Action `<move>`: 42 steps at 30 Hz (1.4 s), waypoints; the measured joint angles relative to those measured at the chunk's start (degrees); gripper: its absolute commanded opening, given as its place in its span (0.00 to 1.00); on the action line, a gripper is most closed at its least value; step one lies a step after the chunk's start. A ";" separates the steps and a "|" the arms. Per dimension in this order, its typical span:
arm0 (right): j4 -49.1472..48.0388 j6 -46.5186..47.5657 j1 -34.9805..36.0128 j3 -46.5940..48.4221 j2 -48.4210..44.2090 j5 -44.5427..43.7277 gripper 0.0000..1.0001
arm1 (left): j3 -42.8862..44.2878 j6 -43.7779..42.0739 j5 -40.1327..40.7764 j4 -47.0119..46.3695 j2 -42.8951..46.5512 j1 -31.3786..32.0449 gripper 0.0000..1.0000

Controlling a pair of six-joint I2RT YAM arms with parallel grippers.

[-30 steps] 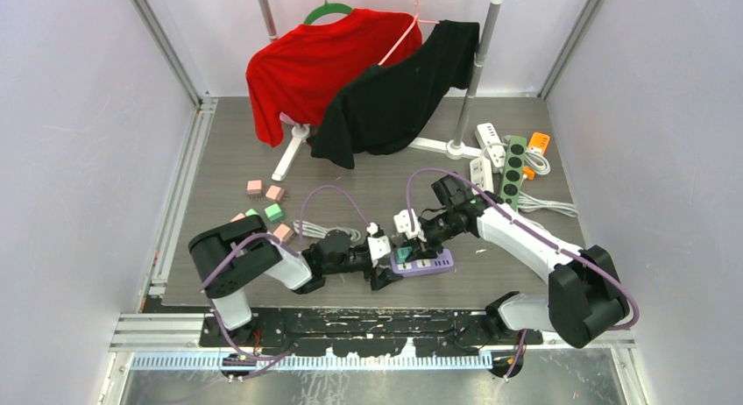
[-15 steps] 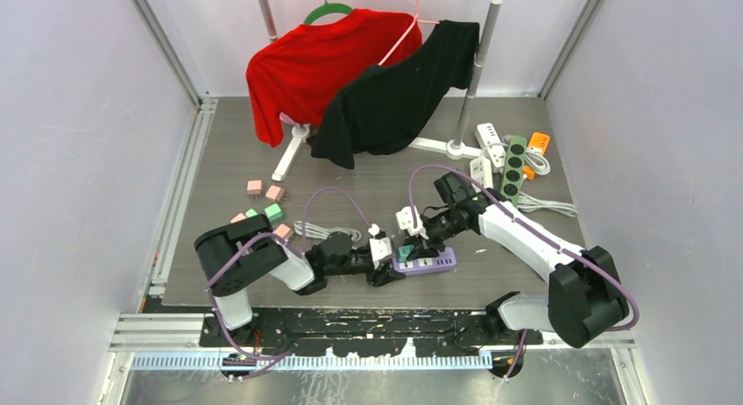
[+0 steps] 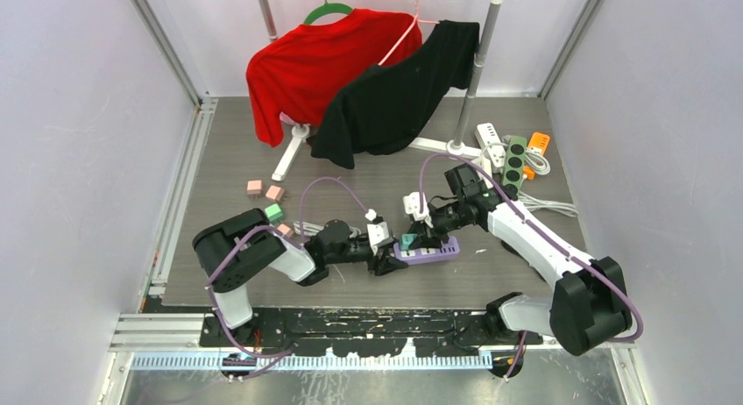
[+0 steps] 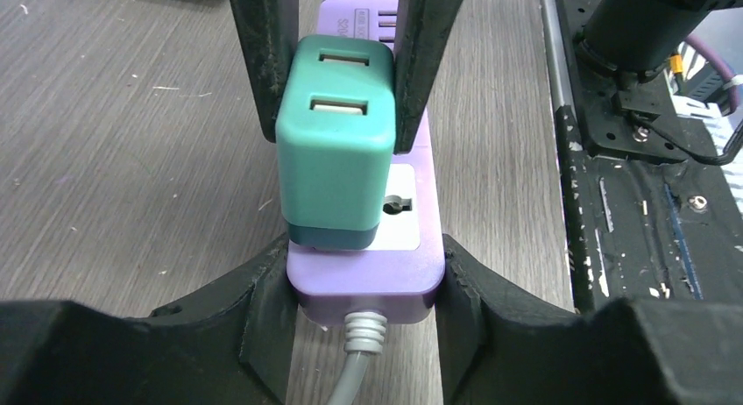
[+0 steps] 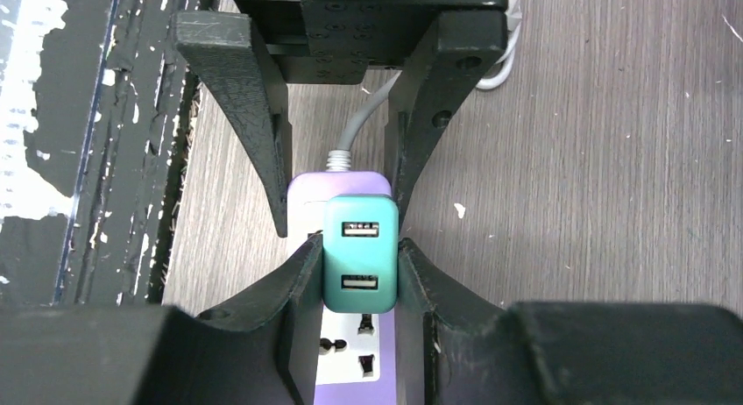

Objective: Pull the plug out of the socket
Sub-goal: Remove the plug from the socket, then place the plug at the center of the board.

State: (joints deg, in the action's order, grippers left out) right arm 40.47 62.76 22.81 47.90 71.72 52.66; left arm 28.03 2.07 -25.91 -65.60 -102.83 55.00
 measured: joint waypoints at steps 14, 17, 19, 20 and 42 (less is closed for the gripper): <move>0.09 -6.60 -1.36 1.77 0.96 2.54 0.01 | 1.18 -0.46 -0.11 9.33 -0.52 -1.01 0.13; 2.08 -6.08 -5.46 2.84 0.94 1.64 0.01 | 1.16 -0.50 0.20 9.25 -0.52 -1.03 0.53; 4.33 -6.10 -6.71 3.96 1.07 1.77 0.01 | 1.14 0.17 0.87 9.05 -0.50 -1.03 0.70; 5.49 -6.78 -6.82 4.79 1.36 2.14 0.01 | 1.03 0.46 1.33 9.03 -0.42 -1.03 0.76; -13.14 -71.25 -13.11 9.79 16.65 13.03 0.04 | 7.93 22.34 19.93 48.59 34.60 -2.95 0.95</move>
State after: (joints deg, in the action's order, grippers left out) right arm 27.33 -8.49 9.69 57.69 88.38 65.69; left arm 35.97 24.40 -5.98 -17.02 -68.23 52.05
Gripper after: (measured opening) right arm 0.373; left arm 0.967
